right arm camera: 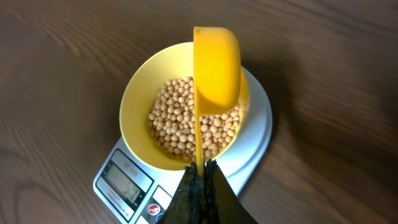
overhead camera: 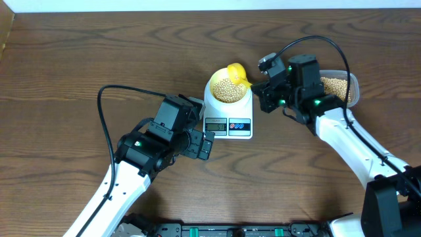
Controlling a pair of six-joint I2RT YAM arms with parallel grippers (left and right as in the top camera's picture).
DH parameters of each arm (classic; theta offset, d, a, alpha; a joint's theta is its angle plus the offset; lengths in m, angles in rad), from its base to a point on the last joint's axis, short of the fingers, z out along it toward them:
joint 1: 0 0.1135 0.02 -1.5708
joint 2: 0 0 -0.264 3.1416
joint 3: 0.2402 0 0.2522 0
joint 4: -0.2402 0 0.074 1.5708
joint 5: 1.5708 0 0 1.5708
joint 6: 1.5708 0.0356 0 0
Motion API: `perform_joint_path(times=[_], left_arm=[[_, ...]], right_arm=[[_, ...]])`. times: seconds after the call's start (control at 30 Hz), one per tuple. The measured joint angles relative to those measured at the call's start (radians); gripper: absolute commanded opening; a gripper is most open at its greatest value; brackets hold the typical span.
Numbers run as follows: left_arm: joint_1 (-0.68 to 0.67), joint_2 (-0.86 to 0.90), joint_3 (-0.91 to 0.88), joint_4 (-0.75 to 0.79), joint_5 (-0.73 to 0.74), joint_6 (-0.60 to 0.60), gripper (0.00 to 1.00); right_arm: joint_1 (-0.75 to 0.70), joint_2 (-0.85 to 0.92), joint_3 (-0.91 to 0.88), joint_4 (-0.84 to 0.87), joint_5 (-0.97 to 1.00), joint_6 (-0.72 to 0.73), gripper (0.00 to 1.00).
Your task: Scoop item into bowl and weigh 50g on scale
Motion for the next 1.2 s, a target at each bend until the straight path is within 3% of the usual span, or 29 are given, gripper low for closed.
perform_joint_path(times=[1.2], left_arm=[[0.0, 0.0, 0.0, 0.0, 0.0, 0.0, 0.98]], right_arm=[[0.089, 0.04, 0.0, -0.019, 0.097, -0.094, 0.01]])
